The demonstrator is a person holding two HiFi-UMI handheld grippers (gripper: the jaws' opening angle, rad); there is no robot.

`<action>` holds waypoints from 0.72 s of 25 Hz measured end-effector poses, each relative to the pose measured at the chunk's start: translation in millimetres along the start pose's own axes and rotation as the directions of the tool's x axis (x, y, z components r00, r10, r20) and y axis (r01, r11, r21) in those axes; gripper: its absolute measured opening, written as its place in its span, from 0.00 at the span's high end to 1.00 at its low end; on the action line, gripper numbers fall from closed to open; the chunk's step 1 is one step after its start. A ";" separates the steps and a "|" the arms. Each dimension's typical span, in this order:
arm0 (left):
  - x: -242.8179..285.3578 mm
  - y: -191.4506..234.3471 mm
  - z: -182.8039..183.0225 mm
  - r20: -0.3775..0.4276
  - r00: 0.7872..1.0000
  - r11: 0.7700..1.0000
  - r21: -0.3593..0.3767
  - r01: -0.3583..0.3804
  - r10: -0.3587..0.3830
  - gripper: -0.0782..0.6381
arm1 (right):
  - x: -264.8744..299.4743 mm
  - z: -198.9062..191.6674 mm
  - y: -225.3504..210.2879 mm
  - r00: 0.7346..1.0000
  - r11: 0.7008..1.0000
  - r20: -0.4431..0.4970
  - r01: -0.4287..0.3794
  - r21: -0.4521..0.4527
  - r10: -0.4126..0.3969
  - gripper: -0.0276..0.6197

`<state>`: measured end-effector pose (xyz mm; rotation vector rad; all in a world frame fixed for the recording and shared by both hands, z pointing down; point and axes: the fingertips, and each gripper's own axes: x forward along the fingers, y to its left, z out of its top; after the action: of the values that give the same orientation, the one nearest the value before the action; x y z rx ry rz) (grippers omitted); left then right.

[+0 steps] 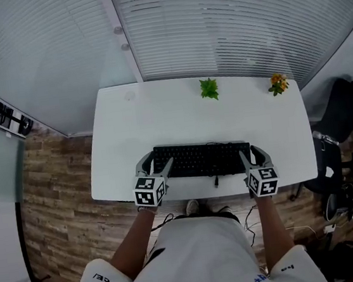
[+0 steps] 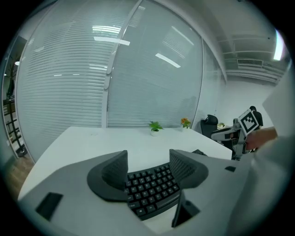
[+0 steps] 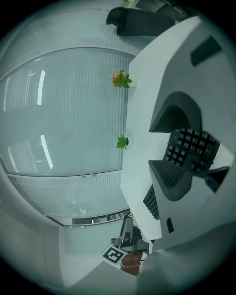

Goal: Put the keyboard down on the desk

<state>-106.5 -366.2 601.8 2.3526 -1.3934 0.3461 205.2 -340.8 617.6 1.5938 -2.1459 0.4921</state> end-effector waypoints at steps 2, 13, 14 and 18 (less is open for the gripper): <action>-6.8 -10.1 17.7 0.042 0.999 1.000 0.013 0.018 -0.018 0.50 | -10.1 16.4 7.4 0.999 1.000 0.035 -0.006 -0.021 0.007 0.68; -55.4 -61.7 114.3 0.265 0.957 0.988 0.134 0.082 -0.115 0.63 | -72.1 97.2 50.8 0.983 0.995 0.174 -0.050 -0.090 0.066 0.79; -60.3 -65.8 121.9 0.281 0.952 0.986 0.146 0.084 -0.123 0.64 | -77.5 104.6 54.5 0.980 0.994 0.184 -0.053 -0.097 0.070 0.79; -79.1 -79.5 146.4 0.335 0.931 0.981 0.171 0.094 -0.148 0.64 | -95.9 127.2 68.0 0.970 0.990 0.225 -0.066 -0.124 0.093 0.81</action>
<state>-72.0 -334.5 423.4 2.7128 -1.4020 -0.0013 148.9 -309.5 456.8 1.5720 -2.3693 0.2096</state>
